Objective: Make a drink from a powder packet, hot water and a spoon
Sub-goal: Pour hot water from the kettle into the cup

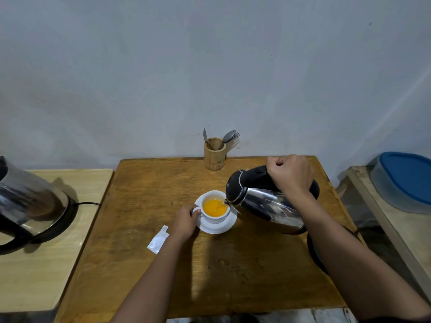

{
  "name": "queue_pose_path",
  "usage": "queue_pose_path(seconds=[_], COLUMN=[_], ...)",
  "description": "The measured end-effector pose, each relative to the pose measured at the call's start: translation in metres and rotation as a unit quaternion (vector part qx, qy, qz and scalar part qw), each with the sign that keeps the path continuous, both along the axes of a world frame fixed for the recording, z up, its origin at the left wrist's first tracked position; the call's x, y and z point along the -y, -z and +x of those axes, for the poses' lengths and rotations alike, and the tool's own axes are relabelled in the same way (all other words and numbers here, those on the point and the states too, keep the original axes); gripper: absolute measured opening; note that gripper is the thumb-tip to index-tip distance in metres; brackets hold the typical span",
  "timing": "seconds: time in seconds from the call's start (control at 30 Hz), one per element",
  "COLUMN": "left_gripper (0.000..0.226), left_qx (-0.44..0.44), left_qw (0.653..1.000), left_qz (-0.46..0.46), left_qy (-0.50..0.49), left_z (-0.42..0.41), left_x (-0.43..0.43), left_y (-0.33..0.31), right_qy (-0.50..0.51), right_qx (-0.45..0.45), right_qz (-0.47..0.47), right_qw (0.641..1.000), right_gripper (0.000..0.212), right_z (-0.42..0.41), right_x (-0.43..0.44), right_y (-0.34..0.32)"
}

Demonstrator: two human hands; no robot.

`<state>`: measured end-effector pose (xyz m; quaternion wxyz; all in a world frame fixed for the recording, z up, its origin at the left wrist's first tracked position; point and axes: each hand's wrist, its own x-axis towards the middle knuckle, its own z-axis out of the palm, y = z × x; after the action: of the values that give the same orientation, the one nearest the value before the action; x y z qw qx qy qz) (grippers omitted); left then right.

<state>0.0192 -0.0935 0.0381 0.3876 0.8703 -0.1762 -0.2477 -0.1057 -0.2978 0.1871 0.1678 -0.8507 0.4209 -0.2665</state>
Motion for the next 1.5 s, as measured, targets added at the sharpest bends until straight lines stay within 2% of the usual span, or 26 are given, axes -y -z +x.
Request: queue_pose_path(seconds=[1.13,1.5], left_gripper=[0.028,0.028], left_qx=[0.0,-0.013], left_qw=[1.0,1.0], left_qz=[0.014,-0.005], left_qy=[0.003,0.003], left_z=[-0.0012,-0.0024], left_x=[0.0005,-0.0001], left_y=[-0.0059,-0.0076], right_qy=[0.011,0.009], right_qx=[-0.007,-0.005], right_qz=[-0.001,0.002], right_qw=[1.0,1.0], right_gripper=[0.04,0.042], right_z=[0.0014,-0.0009], right_x=[0.0007,-0.004], right_y=[0.0016,-0.0031])
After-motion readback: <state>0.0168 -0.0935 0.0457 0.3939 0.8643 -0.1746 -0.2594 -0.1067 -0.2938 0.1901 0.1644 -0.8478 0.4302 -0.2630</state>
